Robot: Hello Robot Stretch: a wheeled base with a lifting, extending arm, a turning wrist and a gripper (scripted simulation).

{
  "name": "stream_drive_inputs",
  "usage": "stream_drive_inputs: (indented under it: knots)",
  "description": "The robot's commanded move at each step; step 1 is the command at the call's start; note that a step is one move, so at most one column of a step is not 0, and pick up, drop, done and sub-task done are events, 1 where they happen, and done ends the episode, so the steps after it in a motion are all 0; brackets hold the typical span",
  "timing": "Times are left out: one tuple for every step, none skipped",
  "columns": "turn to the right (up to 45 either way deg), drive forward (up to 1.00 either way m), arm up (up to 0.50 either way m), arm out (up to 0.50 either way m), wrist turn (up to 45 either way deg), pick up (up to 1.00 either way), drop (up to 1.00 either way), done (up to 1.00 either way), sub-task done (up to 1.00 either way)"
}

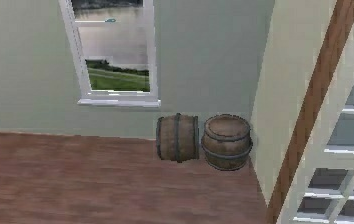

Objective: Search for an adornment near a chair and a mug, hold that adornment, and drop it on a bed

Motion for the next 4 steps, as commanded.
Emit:
stream_drive_inputs:
  knots:
    - [0.0, 0.3, 0.0, 0.0, 0.0, 0.0, 0.0, 0.0, 0.0]
    - [-30.0, 0.0, 0.0, 0.0, 0.0, 0.0, 0.0, 0.0, 0.0]
    - [0.0, 0.9, 0.0, 0.0, 0.0, 0.0, 0.0, 0.0, 0.0]
    - [-39.0, 0.0, 0.0, 0.0, 0.0, 0.0, 0.0, 0.0, 0.0]
